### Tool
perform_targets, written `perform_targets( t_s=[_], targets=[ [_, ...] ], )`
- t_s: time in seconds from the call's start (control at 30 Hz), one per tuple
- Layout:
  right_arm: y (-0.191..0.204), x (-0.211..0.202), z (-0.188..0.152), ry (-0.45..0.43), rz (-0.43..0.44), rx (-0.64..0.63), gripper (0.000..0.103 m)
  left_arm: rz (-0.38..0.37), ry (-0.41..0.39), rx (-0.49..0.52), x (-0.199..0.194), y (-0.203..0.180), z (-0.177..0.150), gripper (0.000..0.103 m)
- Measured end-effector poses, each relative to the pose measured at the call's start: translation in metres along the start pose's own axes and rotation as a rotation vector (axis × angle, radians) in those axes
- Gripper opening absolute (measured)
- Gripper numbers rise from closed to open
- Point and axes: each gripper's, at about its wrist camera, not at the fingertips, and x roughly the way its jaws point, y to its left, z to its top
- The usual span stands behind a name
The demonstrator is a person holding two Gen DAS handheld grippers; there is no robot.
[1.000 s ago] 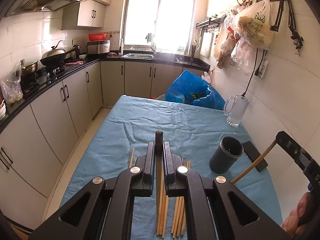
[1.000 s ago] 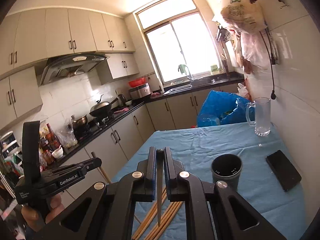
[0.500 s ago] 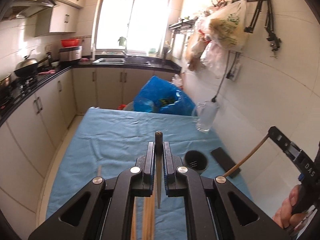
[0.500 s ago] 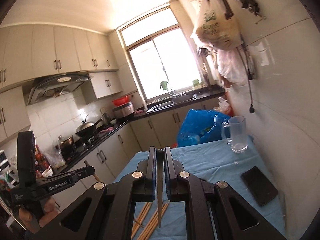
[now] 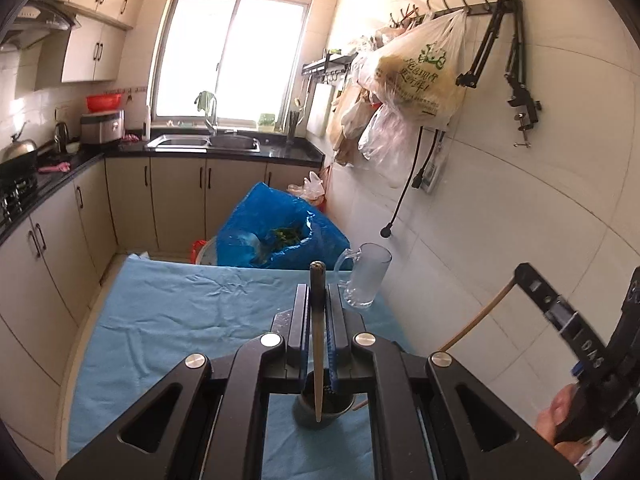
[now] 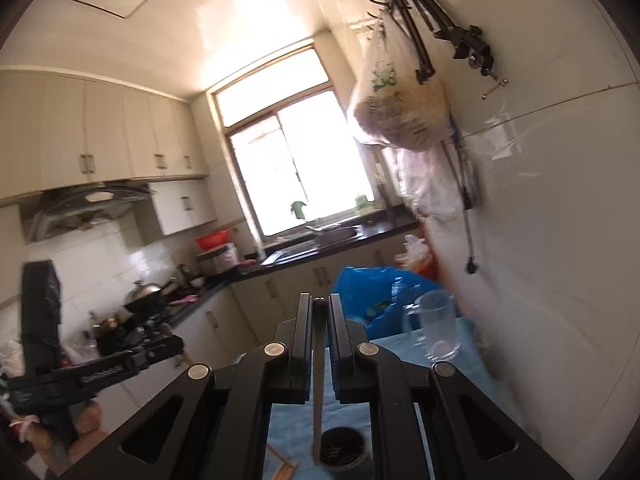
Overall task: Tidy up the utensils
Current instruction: 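Lift and carry the left tool's chopstick over the black cup while the right tool carries its own, then lower both chopsticks into the black cup and open both tools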
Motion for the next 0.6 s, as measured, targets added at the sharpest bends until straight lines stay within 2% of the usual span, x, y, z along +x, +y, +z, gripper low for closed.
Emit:
perform_targets(
  t_s=[0.17, 0.33, 0.6],
  targets=[
    [-0.019, 0.041, -0.008, 0.065, -0.026, 0.025, 0.008, -0.004, 0.036, -0.026, 0.041, -0.001, -0.001, 0.007],
    [-0.038, 0.078, -0.032, 0.165, -0.027, 0.057, 0.008, 0.019, 0.135, -0.041, 0.089, 0.003, -0.018, 0.007],
    [-0.051, 0.116, -0.067, 0.293, -0.018, 0.06, 0.009, 0.034, 0.225, -0.049, 0.123, 0.014, -0.042, 0.007]
  ],
)
